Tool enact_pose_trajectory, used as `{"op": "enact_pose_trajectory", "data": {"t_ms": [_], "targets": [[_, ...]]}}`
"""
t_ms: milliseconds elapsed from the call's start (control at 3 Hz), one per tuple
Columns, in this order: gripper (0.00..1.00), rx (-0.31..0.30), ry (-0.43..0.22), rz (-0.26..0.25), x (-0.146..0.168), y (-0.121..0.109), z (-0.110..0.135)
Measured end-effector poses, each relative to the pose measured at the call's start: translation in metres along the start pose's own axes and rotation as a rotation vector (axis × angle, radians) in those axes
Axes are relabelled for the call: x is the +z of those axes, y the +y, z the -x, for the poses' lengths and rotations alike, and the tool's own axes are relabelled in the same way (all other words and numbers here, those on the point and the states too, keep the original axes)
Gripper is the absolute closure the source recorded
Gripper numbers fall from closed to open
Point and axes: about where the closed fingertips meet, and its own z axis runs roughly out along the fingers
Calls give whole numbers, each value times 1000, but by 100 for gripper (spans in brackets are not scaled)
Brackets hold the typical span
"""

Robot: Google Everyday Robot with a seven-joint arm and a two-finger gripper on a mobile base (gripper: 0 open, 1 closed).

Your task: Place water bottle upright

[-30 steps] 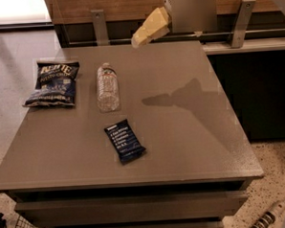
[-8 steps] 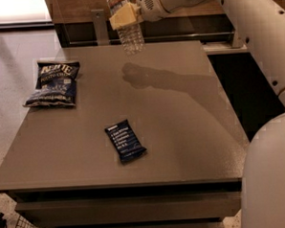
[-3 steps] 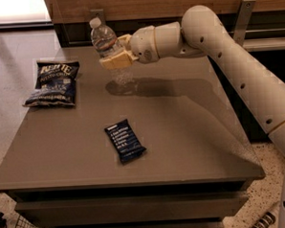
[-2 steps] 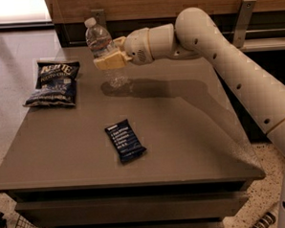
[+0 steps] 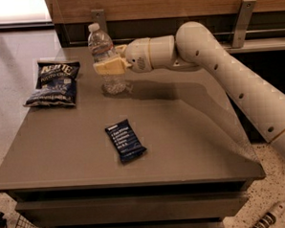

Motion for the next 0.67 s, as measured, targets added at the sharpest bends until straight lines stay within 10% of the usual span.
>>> {"op": "enact_pose_trajectory", "data": {"t_ms": [667], "targets": [[100,40,-61,-7,-6,-5,-20]]}}
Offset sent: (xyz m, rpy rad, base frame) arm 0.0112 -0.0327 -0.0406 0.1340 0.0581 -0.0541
